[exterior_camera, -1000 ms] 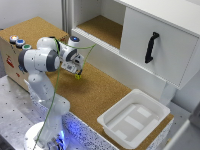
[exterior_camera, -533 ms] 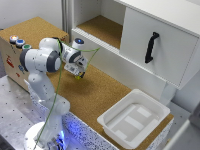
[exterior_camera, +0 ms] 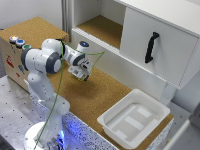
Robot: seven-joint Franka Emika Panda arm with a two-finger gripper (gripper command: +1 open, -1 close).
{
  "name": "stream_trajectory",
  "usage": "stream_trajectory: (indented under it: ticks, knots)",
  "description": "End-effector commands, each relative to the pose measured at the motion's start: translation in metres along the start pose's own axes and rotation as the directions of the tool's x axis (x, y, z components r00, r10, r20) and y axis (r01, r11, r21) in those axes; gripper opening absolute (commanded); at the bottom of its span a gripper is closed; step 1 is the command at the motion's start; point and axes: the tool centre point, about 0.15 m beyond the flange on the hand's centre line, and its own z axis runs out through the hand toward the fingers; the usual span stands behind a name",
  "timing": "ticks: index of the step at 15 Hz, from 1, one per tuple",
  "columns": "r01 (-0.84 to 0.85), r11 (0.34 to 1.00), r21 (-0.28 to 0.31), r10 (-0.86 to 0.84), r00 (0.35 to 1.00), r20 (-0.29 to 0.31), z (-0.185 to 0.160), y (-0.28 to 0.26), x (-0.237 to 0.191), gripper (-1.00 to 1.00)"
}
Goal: Push the yellow block towards the right
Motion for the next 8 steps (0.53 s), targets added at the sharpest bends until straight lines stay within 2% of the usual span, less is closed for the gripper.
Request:
stream_trajectory:
  ticks: [1,4,8]
  knots:
    - [-0.033,0.997,-0.072,0.033,0.999,-0.006,-0.016,0.025,-0.003,-1.0]
    - [-0.038,0.994,-0.106,0.04,0.999,0.013,-0.015,0.036,0.004,-1.0]
    - [-0.063,0.985,-0.16,0.065,0.998,0.008,-0.015,0.047,0.019,-1.0]
